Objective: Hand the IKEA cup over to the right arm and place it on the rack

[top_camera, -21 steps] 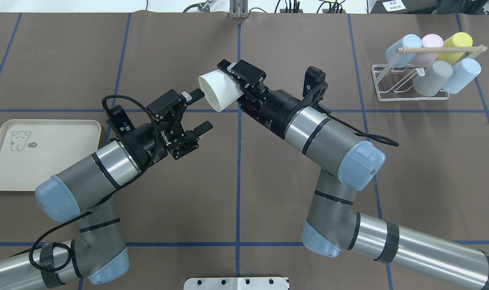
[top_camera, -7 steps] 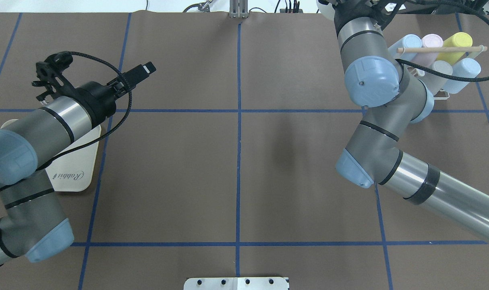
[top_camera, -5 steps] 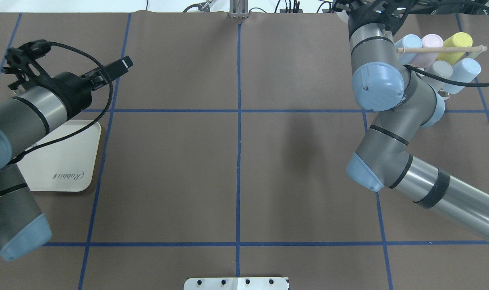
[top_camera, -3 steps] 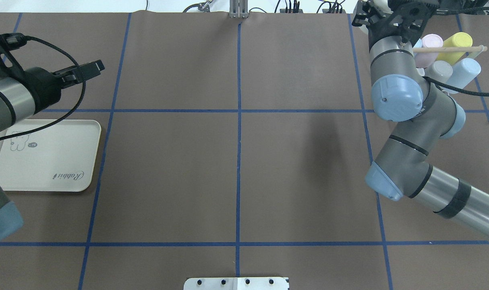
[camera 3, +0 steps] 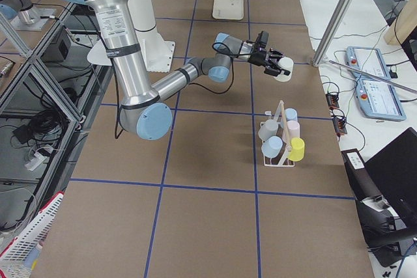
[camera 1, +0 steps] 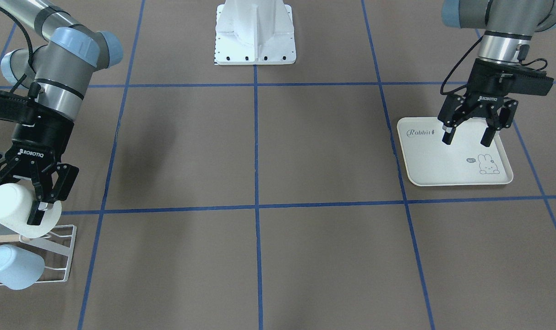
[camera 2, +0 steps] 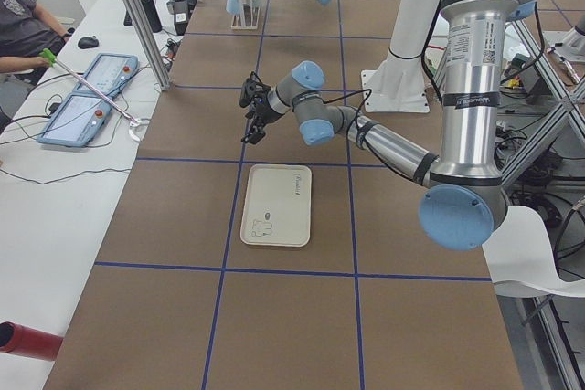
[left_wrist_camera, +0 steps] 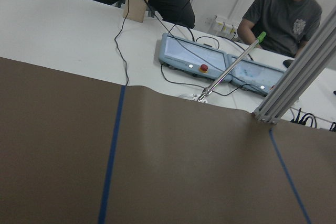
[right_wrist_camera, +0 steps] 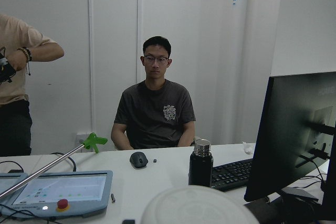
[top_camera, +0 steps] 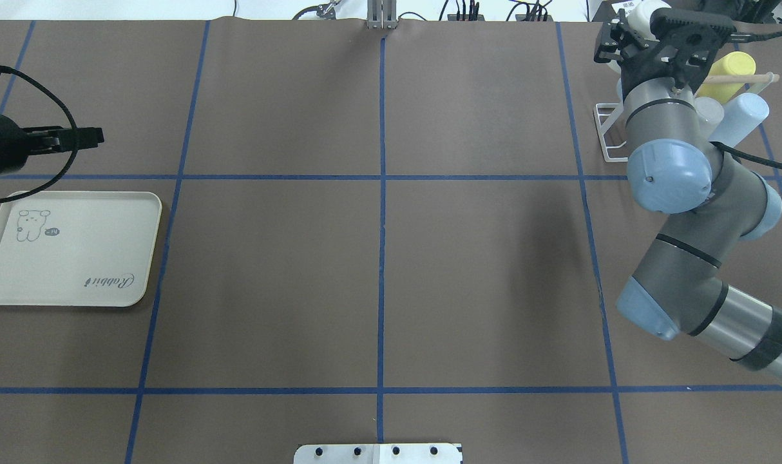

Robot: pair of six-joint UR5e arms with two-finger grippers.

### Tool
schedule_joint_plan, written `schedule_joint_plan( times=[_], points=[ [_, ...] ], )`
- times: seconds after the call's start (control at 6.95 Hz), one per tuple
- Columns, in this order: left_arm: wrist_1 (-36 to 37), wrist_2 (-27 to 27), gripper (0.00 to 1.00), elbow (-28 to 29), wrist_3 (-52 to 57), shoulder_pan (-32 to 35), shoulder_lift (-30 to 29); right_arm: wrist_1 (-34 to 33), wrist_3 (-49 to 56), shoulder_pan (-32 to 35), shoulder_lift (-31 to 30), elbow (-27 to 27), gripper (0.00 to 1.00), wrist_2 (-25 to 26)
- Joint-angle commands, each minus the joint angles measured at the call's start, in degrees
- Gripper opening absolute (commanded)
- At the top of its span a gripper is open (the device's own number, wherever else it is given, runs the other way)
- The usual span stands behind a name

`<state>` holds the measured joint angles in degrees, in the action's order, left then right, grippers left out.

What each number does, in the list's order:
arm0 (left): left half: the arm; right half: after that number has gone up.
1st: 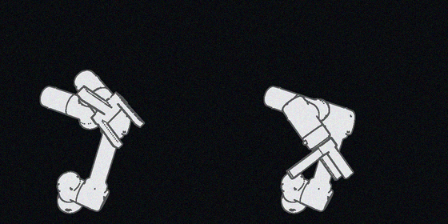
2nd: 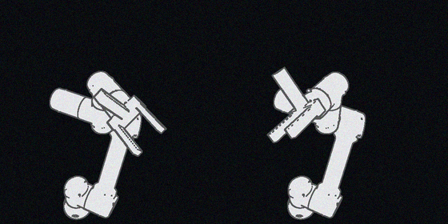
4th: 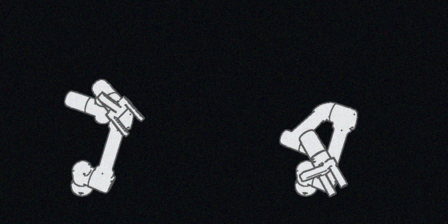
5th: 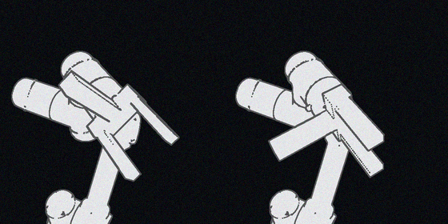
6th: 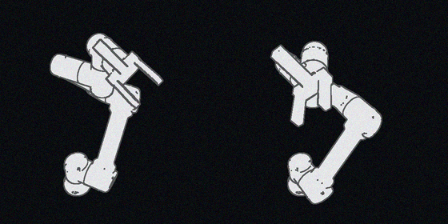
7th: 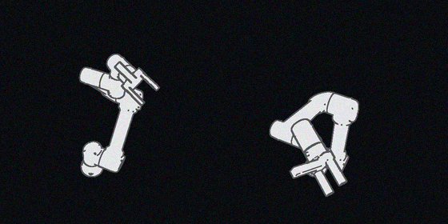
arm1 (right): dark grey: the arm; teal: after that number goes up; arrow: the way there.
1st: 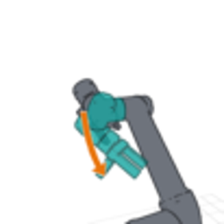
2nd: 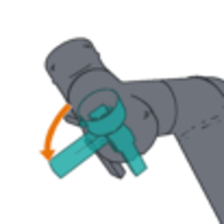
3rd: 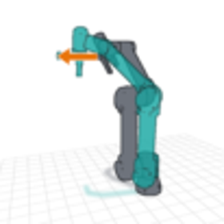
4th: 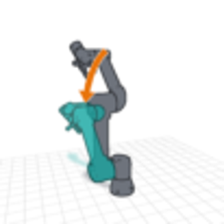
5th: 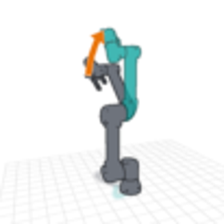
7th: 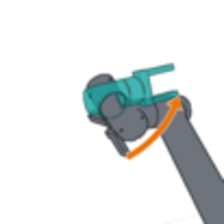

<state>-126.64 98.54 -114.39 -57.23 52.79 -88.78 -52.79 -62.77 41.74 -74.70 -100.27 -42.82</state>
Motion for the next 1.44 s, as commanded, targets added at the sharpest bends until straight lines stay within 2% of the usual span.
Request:
schedule_joint_plan(
  times=[0.0, 0.14, 0.29, 0.43, 0.72, 1.3],
  points=[
    [2.18, 12.49, 1.00, 1.70, 4.39, 5.98, 0.53, 0.66, 0.64, 0.01, -3.86, -1.85, 0.00, -0.15],
    [2.10, 18.12, 1.00, 3.37, 6.84, 8.53, 1.58, 0.84, 0.55, 0.01, -5.61, -2.46, 0.00, -0.16],
    [2.10, 21.22, 1.00, 5.39, 12.35, 10.82, 3.15, 3.28, 0.55, -0.08, -8.94, -3.78, 0.00, -0.33],
    [2.18, 23.95, 1.00, 7.58, 17.36, 12.93, 4.13, 5.48, 0.64, -0.16, -9.75, -3.61, 0.00, -0.33],
    [2.01, 30.11, 1.00, 13.64, 28.43, 17.67, 5.71, 5.59, 0.55, -0.25, -9.76, -3.18, 0.00, -0.51],
    [1.83, 30.48, 1.00, 15.95, 32.62, 19.19, 6.60, 6.02, -0.07, -0.60, -10.02, 0.77, 0.00, -0.68]
  ],
)
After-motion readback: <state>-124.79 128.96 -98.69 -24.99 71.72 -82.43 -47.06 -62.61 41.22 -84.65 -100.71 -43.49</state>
